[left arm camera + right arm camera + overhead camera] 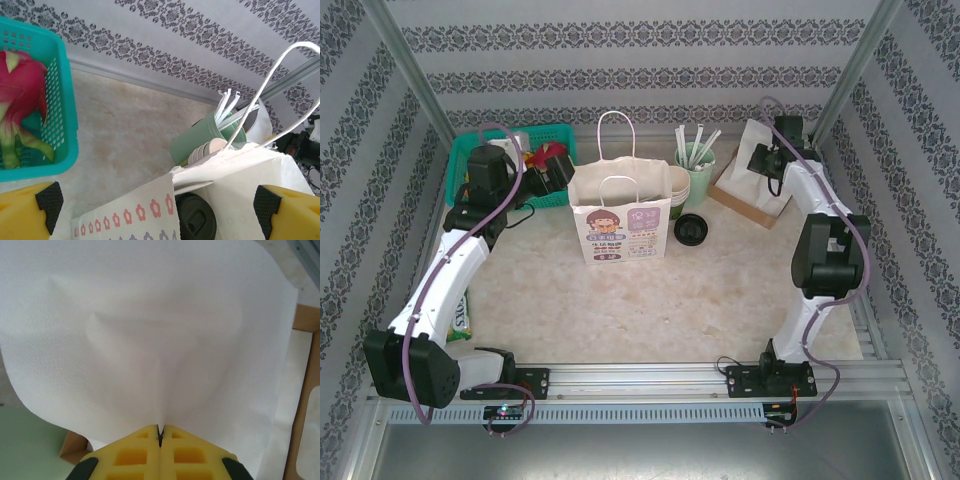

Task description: Pack the takeout coffee

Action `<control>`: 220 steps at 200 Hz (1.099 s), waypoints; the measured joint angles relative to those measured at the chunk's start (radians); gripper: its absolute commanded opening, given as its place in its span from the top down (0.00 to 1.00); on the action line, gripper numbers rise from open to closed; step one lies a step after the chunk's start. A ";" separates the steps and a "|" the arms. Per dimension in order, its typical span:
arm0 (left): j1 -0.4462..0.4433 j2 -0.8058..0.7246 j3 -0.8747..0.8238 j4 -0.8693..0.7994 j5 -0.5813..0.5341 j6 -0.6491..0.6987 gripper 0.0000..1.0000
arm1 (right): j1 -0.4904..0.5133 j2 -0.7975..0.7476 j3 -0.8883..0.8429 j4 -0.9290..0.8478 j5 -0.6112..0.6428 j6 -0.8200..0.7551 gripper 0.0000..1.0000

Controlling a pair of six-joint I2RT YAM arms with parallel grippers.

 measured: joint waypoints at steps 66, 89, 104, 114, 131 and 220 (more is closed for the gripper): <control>0.000 -0.001 0.105 -0.016 0.092 0.060 0.00 | 0.000 -0.173 -0.054 0.076 -0.028 0.002 1.00; 0.000 0.003 0.106 -0.016 0.117 0.071 0.00 | 0.005 -0.167 -0.053 0.028 0.021 0.028 1.00; 0.000 0.008 0.106 -0.016 0.129 0.072 0.00 | 0.005 -0.165 -0.044 -0.029 0.054 0.051 1.00; 0.000 0.008 0.106 -0.016 0.132 0.072 0.00 | 0.005 -0.164 -0.035 -0.068 0.074 0.065 1.00; 0.000 0.008 0.106 -0.016 0.133 0.072 0.00 | 0.006 -0.164 -0.026 -0.119 0.108 0.084 1.00; 0.000 0.031 0.106 -0.016 0.159 0.074 0.00 | 0.006 -0.288 -0.043 -0.234 0.226 0.116 1.00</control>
